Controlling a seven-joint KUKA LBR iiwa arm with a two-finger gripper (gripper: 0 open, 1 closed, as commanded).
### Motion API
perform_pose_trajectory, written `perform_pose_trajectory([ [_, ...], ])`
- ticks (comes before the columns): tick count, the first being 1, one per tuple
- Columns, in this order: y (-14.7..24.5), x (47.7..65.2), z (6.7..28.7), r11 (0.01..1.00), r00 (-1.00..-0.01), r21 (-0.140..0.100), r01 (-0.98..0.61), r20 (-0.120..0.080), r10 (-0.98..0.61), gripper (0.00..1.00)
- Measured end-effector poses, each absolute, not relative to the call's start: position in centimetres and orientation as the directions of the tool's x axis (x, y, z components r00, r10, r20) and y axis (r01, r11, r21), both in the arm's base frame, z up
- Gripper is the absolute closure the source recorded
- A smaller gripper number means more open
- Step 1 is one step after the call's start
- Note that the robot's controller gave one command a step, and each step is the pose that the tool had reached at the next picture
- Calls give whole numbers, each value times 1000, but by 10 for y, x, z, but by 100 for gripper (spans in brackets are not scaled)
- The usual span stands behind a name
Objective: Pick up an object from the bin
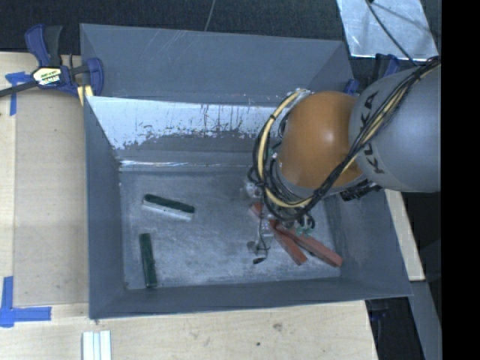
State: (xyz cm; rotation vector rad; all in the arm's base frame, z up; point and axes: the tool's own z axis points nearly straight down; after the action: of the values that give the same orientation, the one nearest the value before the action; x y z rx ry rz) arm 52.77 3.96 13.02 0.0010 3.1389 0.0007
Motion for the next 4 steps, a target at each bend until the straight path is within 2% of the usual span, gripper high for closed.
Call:
perform_pose_trajectory([
  [1,-41,565,99,1000,-1000,-1,-4,-6,-4,0],
  [2,-87,572,94,1000,-1000,-2,31,-5,31,0],
  [3,-48,556,99,939,-939,0,345,-1,345,0],
  [4,-115,530,80,992,-992,0,129,-3,129,0],
])
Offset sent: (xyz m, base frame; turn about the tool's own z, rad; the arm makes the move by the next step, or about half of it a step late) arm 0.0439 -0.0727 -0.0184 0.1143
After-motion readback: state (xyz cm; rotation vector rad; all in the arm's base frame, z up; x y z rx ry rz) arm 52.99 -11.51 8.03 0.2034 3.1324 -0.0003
